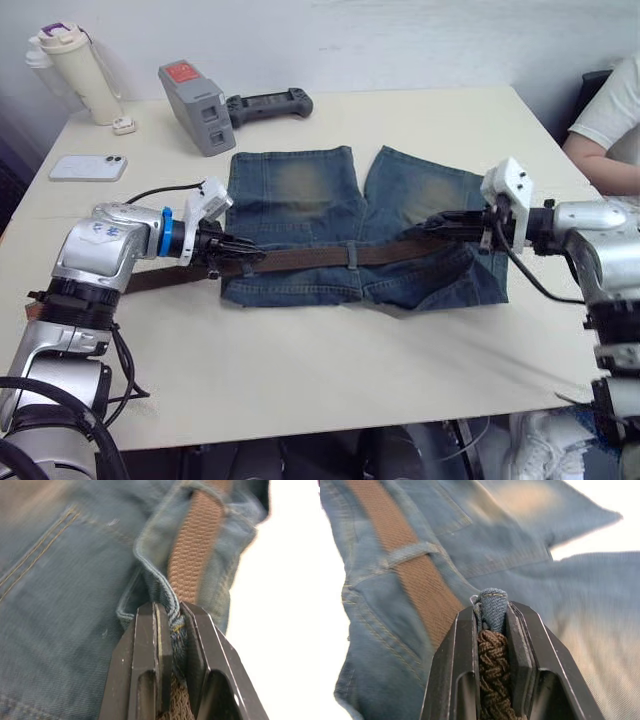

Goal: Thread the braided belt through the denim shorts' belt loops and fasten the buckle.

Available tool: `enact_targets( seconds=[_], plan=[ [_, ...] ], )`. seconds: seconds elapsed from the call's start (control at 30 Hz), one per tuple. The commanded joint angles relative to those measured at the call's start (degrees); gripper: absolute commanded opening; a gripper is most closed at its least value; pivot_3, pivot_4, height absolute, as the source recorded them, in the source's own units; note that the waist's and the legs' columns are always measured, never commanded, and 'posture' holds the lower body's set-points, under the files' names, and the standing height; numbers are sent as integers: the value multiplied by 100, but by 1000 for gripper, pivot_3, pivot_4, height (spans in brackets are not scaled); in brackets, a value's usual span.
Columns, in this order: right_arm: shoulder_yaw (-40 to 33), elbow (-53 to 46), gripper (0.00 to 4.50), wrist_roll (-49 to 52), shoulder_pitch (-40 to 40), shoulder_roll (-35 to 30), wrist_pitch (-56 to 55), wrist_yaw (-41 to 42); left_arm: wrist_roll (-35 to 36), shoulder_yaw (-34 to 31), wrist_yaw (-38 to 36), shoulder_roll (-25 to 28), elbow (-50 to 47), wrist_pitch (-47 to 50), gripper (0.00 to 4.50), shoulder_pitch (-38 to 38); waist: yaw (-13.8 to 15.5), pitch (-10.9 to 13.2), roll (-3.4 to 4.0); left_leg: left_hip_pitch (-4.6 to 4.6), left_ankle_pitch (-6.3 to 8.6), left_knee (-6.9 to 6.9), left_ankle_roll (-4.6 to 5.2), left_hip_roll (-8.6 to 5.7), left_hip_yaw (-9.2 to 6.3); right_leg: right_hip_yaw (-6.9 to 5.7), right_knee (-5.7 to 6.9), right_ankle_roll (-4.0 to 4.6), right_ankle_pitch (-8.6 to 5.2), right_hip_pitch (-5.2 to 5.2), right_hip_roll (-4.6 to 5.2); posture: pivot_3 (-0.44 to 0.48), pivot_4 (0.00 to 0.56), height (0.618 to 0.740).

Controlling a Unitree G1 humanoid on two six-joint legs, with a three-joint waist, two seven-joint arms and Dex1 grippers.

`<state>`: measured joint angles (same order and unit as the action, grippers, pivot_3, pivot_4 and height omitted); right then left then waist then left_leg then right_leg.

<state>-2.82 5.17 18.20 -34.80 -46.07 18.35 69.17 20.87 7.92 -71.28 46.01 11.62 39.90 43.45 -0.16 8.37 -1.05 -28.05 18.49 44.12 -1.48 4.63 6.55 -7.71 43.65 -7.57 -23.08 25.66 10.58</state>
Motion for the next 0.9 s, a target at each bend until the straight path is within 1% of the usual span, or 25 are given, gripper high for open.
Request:
enact_targets(
  seconds=[0.03,0.07,0.13,0.17,0.2,0.27,0.33,0.4,0.47,0.5,0.6,0.7,0.77,0.8,0.83,0.87,0.9],
  plan=[
    [-485,-1194,315,-33,775,99,-1114,-328,222,-376,-486,258,-616,-680,133,-419,2,0,0,1,0,1,0,0,-1,0,0,0,0,-1,0,0,150,650],
    [-692,-1552,315,-46,1128,275,-1319,-638,313,-552,-583,296,-878,-931,133,-694,4,0,-1,1,0,-1,0,1,-2,-2,-3,0,0,-2,0,0,150,650],
    [-1051,-2190,315,-8,1951,472,-1683,-903,572,-899,-643,437,-1444,-975,133,-1380,8,0,0,3,1,-4,-1,1,-5,-3,-8,0,0,-6,0,0,150,650],
    [-1274,-2575,315,4,2346,617,-1778,-1134,1033,-1346,-619,283,-1632,-839,133,-1782,8,0,1,3,1,-7,-1,0,-6,-2,-11,0,0,-6,1,0,150,650],
    [-1404,-2831,315,12,2603,694,-1842,-1290,1374,-1658,-586,171,-1743,-728,133,-2052,10,3,6,5,1,-5,-1,0,-7,-1,-10,0,0,-9,1,0,150,650],
    [-1592,-3331,315,-256,3317,909,-2341,-1535,1192,-1830,-589,301,-2041,-1068,133,-2757,10,5,10,8,1,0,0,-1,-9,0,-6,0,0,-12,4,0,150,650],
    [-1625,-3646,315,-523,4095,1125,-2949,-1631,1345,-2090,-467,102,-2305,-1302,133,-3147,39,5,8,21,1,-1,-1,-1,-13,0,-10,0,0,-22,3,0,150,650],
    [-1579,-3600,315,-788,4922,1299,-3948,-1519,1080,-1976,-666,78,-2523,-1921,133,-3655,84,5,4,31,1,4,-1,-1,-18,-3,-20,1,-1,-34,3,0,150,650],
    [-1492,-3160,315,-1036,5644,1354,-5278,-1330,832,-1868,-952,60,-2728,-2639,133,-4288,103,5,10,56,8,3,-4,-2,-10,2,-26,1,-2,-56,4,0,150,650],
    [-1465,-2856,315,-1138,5867,1328,-5916,-1292,709,-1814,-1102,58,-2699,-3041,133,-4537,97,8,13,76,23,3,-6,0,0,8,-32,5,-6,-71,4,0,150,650],
    [-1401,-2177,315,-1356,6149,1145,-7170,-1349,498,-1742,-1478,98,-2427,-3944,133,-4909,22,9,10,90,32,12,-4,6,5,9,-28,8,-13,-85,2,0,150,650],
    [-1447,-1465,315,-1523,6212,883,-8190,-1504,170,-1705,-1675,22,-1723,-5122,133,-4916,8,7,15,92,35,31,-9,13,-1,8,-13,19,-18,-87,1,0,150,650],
    [-1339,-1174,1343,-1555,6266,659,-8466,-1585,158,-1633,-1766,10,-1398,-5511,133,-4790,14,8,21,91,49,46,-8,16,-3,6,-3,21,-27,-88,1,0,150,650],
    [-1285,-1051,1763,-1566,6309,538,-8550,-1621,230,-1617,-1721,-2,-1308,-5523,133,-4707,17,9,23,89,61,60,-8,17,-5,7,5,20,-34,-88,1,0,150,650],
    [-1262,-893,2298,-1579,6345,429,-8666,-1673,315,-1594,-1695,11,-1233,-5493,633,-4639,22,10,24,87,78,82,-6,22,-12,3,18,21,-43,-92,1,0,150,650],
    [-1272,-707,2694,-1613,6373,331,-8825,-1739,399,-1563,-1749,65,-1169,-5454,1160,-4606,23,10,23,85,89,99,-4,23,-16,0,29,19,-51,-97,1,0,150,650],
    [-1284,-540,3233,-1638,6403,232,-8936,-1796,445,-1552,-1808,116,-1106,-5471,1497,-4586,20,10,23,85,92,103,-2,23,-19,-3,29,18,-52,-101,1,0,150,650]
  ],
)
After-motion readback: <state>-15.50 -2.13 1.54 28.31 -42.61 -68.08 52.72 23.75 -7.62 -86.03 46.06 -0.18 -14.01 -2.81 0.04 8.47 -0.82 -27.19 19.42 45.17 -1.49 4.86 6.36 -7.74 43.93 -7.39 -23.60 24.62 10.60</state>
